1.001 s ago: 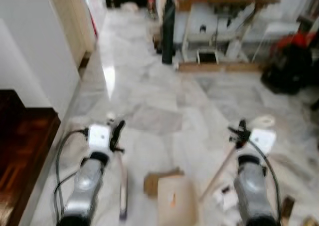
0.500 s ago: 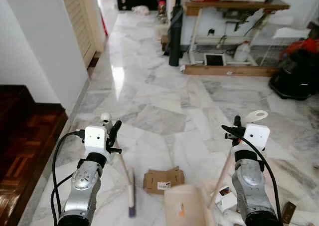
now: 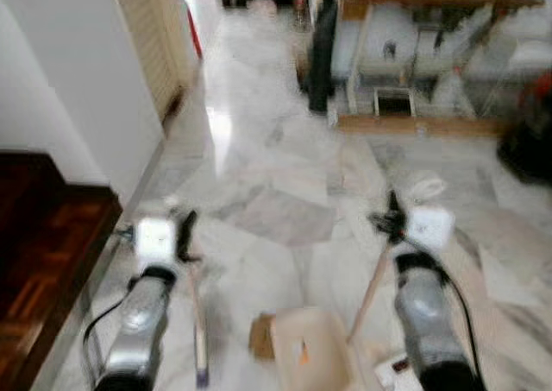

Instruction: Sweep floor

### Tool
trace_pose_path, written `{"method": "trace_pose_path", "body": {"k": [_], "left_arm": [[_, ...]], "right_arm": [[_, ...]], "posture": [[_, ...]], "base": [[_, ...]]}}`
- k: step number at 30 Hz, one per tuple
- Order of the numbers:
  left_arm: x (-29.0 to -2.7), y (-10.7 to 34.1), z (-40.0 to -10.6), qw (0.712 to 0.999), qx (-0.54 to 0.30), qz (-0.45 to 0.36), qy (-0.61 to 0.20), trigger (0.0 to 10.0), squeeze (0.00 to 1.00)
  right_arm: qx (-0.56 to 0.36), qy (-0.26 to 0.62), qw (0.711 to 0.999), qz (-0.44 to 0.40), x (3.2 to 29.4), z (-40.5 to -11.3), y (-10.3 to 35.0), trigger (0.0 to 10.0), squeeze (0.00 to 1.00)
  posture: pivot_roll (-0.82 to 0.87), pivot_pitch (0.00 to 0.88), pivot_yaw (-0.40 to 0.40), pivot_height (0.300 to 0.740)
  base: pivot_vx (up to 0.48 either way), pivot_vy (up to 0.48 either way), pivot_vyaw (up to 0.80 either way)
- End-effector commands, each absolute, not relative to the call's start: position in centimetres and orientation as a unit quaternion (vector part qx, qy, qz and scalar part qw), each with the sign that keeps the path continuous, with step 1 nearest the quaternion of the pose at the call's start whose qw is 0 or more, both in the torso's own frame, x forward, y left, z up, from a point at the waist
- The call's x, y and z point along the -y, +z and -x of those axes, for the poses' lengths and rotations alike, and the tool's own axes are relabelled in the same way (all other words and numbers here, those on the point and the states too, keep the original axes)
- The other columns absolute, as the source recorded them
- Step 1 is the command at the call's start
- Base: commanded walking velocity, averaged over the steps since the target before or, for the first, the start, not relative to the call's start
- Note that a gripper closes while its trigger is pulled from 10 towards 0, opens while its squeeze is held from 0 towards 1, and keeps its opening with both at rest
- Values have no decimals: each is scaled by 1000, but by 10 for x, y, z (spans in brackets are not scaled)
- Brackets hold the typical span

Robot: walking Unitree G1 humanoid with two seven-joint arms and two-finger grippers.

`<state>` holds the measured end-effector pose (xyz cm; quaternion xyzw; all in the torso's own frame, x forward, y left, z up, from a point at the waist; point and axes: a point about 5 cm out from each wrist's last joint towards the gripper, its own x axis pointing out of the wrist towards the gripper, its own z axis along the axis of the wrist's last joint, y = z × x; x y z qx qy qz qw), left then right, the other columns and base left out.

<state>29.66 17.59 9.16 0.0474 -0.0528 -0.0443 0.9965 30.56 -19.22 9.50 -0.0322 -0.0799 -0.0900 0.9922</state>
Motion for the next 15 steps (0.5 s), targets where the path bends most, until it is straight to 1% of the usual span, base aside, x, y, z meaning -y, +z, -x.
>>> {"method": "trace_pose_path", "body": {"k": [1,15], "left_arm": [[-182,106,-300,994,88,-49,-33,10000,0],[-185,106,-300,994,89,-52,-29,10000,0]], "right_arm": [[118,-78,989,31,186,-312,112,10000,0],[124,-84,988,26,187,-311,115,10000,0]], "posture": [[116,1,-22,740],[113,3,-23,740]], "base": [[326,0,0],[329,0,0]]}}
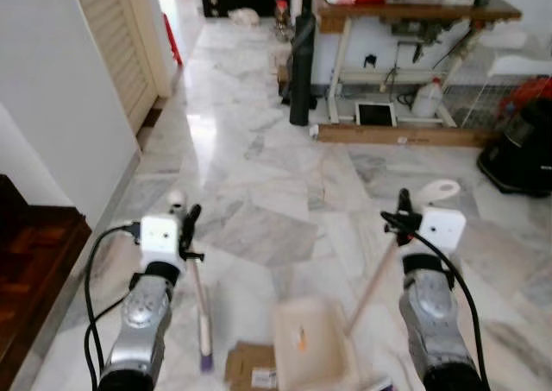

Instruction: Sweep floor

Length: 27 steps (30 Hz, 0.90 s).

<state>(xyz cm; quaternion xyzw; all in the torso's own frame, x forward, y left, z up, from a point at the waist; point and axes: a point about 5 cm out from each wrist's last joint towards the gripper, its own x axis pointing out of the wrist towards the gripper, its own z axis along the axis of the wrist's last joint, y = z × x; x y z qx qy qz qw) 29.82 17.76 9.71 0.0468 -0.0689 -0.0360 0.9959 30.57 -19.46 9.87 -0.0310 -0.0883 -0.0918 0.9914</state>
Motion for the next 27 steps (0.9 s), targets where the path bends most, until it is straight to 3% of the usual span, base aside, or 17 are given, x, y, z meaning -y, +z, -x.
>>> {"method": "trace_pose_path", "body": {"k": [1,15,27], "left_arm": [[-185,106,-300,994,89,-52,-28,10000,0],[-186,103,-298,995,82,-56,-31,10000,0],[-191,86,-292,993,29,-91,-62,10000,0]], "right_arm": [[124,-85,988,27,188,-311,115,10000,0],[114,-111,987,35,196,-309,110,10000,0],[77,-130,986,67,202,-302,89,10000,0]], "posture": [[113,3,-23,740],[108,18,-23,740],[108,43,-19,740]], "base": [[330,0,0],[44,0,0],[0,0,0]]}}
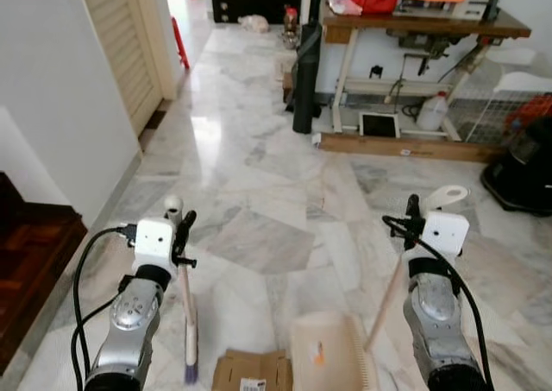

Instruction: Sweep floor

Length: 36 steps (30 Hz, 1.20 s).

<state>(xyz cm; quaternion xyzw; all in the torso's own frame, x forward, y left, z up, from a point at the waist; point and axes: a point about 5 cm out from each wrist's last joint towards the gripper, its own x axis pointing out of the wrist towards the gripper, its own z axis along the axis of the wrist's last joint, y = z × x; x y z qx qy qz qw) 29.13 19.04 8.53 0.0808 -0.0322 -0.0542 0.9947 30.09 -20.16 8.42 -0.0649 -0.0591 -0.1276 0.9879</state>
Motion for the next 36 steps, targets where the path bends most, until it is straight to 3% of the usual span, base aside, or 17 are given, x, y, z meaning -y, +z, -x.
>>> {"method": "trace_pose_path", "body": {"k": [1,21,36], "left_arm": [[-191,85,-292,993,28,-92,-63,10000,0],[-190,82,-283,992,17,-93,-81,10000,0],[-192,86,-279,993,24,-96,-68,10000,0]], "right_arm": [[75,-130,986,68,202,-302,88,10000,0],[18,-107,990,91,185,-304,57,10000,0],[45,-86,991,88,167,-332,78,10000,0]], "posture": [[108,43,-19,740],[137,96,-4,740],[162,114,-11,740]], "base": [[0,0,0],[0,0,0],[0,0,0]]}}
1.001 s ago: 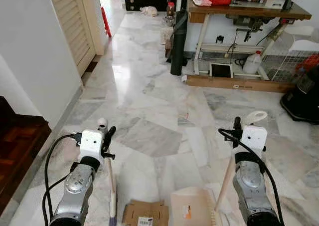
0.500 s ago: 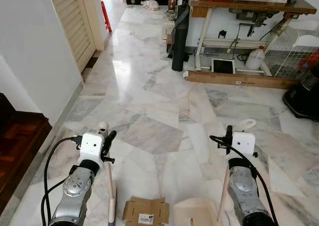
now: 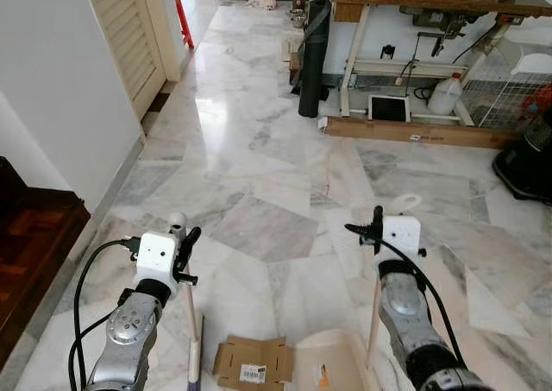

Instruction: Sweep floor

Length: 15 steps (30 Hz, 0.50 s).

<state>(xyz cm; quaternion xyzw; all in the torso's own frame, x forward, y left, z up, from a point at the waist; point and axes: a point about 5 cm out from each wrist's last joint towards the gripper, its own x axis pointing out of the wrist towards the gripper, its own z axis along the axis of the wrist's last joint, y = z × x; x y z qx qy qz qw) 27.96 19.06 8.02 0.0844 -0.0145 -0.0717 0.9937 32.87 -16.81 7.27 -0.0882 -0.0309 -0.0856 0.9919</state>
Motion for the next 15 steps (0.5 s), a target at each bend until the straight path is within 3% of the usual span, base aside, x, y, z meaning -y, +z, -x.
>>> {"method": "trace_pose_path", "body": {"k": [1,15], "left_arm": [[-193,86,-279,993,25,-97,-66,10000,0],[-191,88,-277,992,25,-98,-75,10000,0]], "right_arm": [[45,-86,991,87,166,-332,79,10000,0],[-59,-54,994,73,147,-301,27,10000,0]], "posture": [[163,115,-12,740],[175,126,-9,740]], "base": [[0,0,0],[0,0,0]]}}
